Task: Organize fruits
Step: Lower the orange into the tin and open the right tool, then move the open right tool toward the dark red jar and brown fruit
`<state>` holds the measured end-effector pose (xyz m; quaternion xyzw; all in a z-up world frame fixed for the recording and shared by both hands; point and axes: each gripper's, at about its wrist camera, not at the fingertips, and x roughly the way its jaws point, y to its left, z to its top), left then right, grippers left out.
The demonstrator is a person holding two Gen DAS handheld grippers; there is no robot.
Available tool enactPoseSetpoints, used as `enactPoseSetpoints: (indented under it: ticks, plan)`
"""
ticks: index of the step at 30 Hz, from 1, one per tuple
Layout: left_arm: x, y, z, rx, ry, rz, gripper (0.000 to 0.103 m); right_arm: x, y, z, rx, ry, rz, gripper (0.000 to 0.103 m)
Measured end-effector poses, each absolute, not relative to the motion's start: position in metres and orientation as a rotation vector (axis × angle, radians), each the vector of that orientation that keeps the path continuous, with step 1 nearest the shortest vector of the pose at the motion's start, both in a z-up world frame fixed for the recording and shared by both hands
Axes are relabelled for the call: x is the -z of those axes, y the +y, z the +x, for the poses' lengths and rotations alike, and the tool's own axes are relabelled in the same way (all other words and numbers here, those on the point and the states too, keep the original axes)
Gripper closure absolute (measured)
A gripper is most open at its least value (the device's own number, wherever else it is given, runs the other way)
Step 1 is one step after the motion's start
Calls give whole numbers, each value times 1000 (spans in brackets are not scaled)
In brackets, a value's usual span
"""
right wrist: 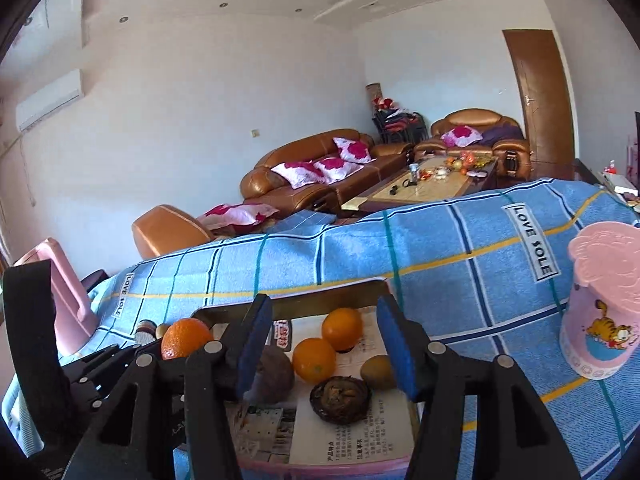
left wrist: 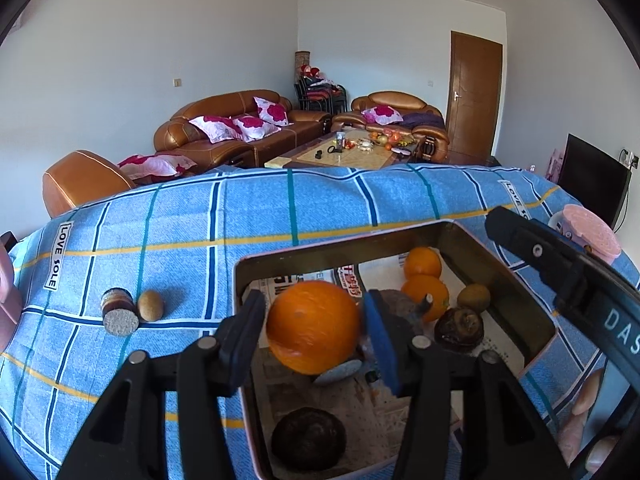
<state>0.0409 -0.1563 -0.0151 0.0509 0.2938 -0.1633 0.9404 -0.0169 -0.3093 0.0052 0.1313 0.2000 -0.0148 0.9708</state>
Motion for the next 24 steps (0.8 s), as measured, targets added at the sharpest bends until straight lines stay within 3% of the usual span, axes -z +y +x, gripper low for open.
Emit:
enactPoseSetpoints:
  ticks: [2,4,9,10,12,24]
  plan:
    - [11,-156,33,311,556,114,12,-7,-314,-19,63,394,257,46]
    - [7,-155,26,296,511,119,0,-9,-317,-22,94,386,235,46]
    - [0,-154,14,298,443,133,0,-13,-315,-29,162,326,184,45]
    - [0,-153,13,293,439,134,0,-15,-314,-31,168,310,176,42]
    - [-1,-150,13,279,440,131,0,-17,-313,-36,172,279,170,27]
    - [3,-136,15,190,475,100,0,-20,-315,-47,238,234,164,26]
